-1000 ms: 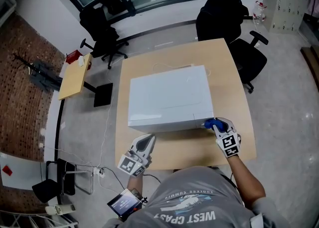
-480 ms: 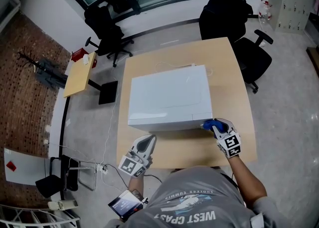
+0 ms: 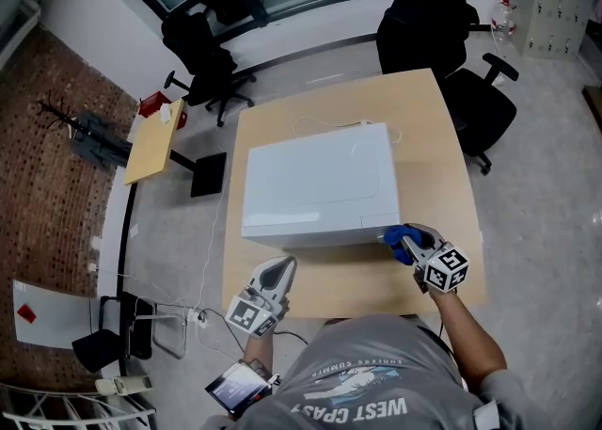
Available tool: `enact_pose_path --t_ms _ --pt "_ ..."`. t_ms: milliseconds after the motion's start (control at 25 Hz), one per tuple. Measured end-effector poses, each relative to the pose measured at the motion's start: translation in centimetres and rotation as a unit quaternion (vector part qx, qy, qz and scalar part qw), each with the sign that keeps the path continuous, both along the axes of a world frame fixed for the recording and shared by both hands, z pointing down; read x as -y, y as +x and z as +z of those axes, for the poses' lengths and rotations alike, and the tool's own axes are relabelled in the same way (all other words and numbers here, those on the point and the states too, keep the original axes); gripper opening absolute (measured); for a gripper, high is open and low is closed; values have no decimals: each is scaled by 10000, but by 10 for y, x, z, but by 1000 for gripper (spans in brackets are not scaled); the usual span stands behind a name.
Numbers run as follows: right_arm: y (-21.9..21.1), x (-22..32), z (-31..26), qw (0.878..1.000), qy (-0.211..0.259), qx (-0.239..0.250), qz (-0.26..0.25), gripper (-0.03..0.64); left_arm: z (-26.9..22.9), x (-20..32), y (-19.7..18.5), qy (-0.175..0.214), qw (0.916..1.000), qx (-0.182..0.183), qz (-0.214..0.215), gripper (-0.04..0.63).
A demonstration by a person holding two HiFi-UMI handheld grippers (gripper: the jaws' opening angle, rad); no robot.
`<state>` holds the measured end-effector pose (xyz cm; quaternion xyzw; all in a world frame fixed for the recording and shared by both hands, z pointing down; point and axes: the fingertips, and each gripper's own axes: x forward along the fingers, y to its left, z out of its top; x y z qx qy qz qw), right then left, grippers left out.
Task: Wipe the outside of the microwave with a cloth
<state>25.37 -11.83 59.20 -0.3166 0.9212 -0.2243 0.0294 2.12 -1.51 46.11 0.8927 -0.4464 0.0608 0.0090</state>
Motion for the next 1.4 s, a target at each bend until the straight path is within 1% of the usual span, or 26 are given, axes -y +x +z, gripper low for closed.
enact_pose_path --t_ms 160,240,400,560,840,1200,1400 --pt "12 6 -8 9973 -209 681 171 66 2 0 1 -45 10000 7 -2 23" --pt "23 14 -12 9952 -252 887 339 66 3 0 2 -73 10000 18 -15 23" --pt "38 40 -15 9951 -182 848 477 66 8 0 3 -132 9999 24 -18 23" --pt "41 72 -23 9954 -77 826 480 66 9 0 5 -208 9998 67 -39 23" --pt "29 121 -34 9957 111 853 346 66 11 -2 -2 -283 9994 119 -174 23" --pt "15 164 -44 9944 136 1025 225 66 13 1 -8 -354 9989 164 -259 23" --pt "13 174 -45 9938 64 1090 191 66 12 1 -9 -371 9987 182 -285 23"
